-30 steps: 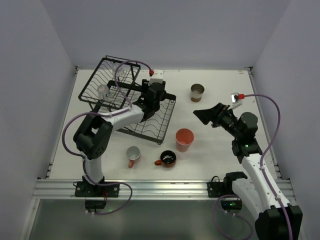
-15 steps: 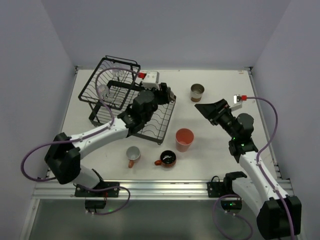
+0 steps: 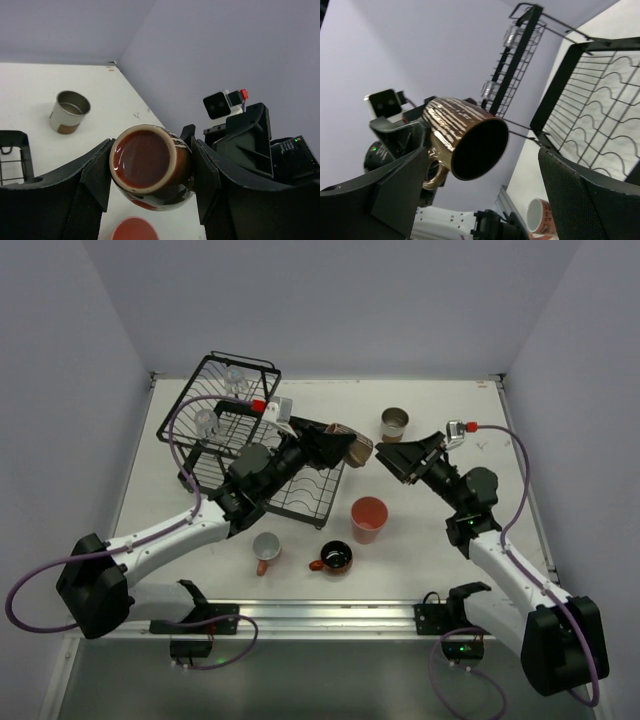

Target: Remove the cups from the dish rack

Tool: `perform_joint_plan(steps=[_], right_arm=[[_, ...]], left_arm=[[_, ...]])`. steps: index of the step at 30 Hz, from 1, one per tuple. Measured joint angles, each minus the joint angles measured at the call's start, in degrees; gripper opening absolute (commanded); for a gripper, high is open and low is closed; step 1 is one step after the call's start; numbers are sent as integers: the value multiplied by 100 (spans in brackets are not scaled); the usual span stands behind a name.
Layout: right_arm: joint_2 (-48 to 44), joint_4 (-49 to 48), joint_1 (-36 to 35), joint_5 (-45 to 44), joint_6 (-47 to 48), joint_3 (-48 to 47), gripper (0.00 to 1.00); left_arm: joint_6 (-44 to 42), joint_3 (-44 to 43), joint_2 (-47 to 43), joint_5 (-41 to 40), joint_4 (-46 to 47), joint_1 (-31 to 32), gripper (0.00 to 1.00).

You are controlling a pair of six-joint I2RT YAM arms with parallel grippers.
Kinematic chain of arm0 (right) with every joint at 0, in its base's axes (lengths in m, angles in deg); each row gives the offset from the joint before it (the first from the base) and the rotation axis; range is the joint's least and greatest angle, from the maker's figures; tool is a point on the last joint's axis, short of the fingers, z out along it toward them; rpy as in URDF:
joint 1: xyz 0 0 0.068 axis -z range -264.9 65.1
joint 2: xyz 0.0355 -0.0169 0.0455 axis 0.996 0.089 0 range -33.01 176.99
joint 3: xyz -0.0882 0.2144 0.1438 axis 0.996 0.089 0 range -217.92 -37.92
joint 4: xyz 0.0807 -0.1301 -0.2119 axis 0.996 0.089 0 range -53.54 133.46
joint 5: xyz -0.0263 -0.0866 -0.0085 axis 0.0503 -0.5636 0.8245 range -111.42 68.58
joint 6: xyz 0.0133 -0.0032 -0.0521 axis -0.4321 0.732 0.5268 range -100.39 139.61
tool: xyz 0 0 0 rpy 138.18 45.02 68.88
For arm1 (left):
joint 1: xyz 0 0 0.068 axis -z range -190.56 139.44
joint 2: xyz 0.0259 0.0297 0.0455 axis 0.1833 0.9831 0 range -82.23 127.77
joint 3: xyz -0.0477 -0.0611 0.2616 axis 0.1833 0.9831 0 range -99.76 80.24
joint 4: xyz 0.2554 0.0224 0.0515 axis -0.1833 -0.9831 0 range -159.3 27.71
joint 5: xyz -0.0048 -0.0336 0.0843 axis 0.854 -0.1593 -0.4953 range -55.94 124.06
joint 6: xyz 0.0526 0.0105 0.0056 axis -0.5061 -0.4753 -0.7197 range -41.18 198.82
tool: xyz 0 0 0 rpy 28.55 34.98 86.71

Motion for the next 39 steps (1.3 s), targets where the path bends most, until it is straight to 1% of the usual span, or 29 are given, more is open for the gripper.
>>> perform_joint_plan(steps=[3,4,7,8,10,11,14,15,17,18,19,20,21,22,23,24,25,27,28,30,31,34,39], right_arm=[[-9,-289,-153,109,-166,0,89],[-26,-334,-175,153,-214,0,85],[-90,-492,-216,199,-328,0,79],[-101,-535,-223,205,-354,0,69],[-105,-616,-225,225,-402,0,62],[-105,-640,-229,234,-428,0,53],[-105,-774,-227,278,-490,0,42],[-105,-837,-229,302,-511,0,35],[-103,-960,-227,319,-564,0,28],[-103,-1023,-227,323,-586,0,20],[-103,-1080,-225,321,-603,0,17],[-105,-1141,-219,289,-638,2,15],[-111,-1180,-208,278,-645,2,11],[-127,-1196,-203,264,-658,4,4],[-146,-1198,-203,264,-662,9,1],[-173,-1193,-203,269,-680,15,0],[-203,-1187,-208,267,-688,22,0],[-271,-1172,-219,293,-680,24,0],[-315,-1137,-236,308,-616,26,0],[-382,-975,-260,326,-496,28,0],[-413,-861,-258,306,-420,28,0],[-610,-402,-262,223,-166,28,0],[-944,393,-256,74,376,-31,0]], left_arm=[[219,76,0,286,122,-2,29],[299,90,2,372,170,-2,29],[459,122,24,592,341,-2,29],[516,129,50,669,444,-2,29],[645,131,122,839,610,-2,29],[695,133,157,909,669,-2,29],[804,149,212,1036,756,-2,30],[833,151,225,1078,782,-2,30],[887,151,269,1150,837,-22,30],[927,151,295,1178,866,-26,31],[951,151,310,1189,874,-28,33],[975,153,332,1231,885,-33,39],[1003,162,350,1259,914,-35,42],[1045,179,361,1287,953,-35,50],[1082,214,363,1318,1001,-35,54],[1126,245,363,1333,1060,-35,59],[1182,260,363,1351,1110,-35,67],[1224,291,365,1386,1189,-35,78],[1231,302,365,1397,1202,-28,89],[1235,313,365,1412,1237,-22,98],[1224,313,365,1414,1248,-22,100],[1182,310,334,1399,1121,-17,100],[868,210,55,1198,529,-17,100]])
